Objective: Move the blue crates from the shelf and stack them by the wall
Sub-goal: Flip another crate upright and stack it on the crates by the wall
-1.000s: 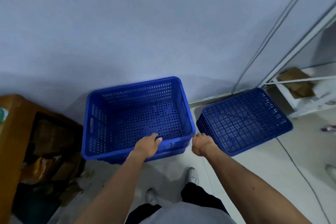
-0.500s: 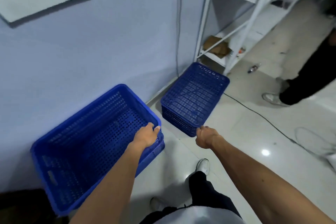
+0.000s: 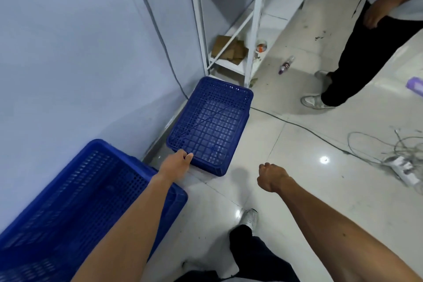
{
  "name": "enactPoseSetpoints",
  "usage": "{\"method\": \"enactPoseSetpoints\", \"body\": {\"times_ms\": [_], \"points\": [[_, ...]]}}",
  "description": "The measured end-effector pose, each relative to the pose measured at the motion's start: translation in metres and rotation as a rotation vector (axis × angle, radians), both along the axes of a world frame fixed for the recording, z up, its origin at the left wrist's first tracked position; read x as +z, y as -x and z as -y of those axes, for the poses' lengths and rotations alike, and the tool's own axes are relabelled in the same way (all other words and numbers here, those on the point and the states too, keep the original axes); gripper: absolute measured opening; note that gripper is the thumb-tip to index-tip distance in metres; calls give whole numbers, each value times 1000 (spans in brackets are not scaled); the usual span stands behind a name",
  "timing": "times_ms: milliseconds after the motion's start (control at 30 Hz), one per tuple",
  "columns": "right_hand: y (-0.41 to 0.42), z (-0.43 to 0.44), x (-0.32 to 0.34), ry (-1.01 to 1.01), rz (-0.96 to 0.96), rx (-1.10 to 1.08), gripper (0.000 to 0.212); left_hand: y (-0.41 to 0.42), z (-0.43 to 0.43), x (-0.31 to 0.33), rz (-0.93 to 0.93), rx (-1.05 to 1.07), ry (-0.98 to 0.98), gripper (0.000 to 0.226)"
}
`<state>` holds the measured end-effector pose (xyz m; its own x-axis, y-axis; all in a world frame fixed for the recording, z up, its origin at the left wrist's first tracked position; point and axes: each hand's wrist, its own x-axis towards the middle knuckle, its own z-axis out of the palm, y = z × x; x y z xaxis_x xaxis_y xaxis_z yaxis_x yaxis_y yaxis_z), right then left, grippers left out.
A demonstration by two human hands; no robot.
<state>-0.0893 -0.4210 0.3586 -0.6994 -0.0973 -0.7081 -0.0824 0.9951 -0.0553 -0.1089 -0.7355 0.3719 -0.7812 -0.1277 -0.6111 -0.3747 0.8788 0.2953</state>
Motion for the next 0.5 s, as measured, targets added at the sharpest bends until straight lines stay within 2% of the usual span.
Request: {"method": "enactPoseSetpoints", "body": {"times_ms": [267, 500], "points": [[42, -15, -32, 21, 52, -30, 39, 57, -9, -22, 53, -9, 42, 51], [84, 3, -69, 54, 113, -95, 41, 117, 2, -59, 79, -70, 12, 41]]}}
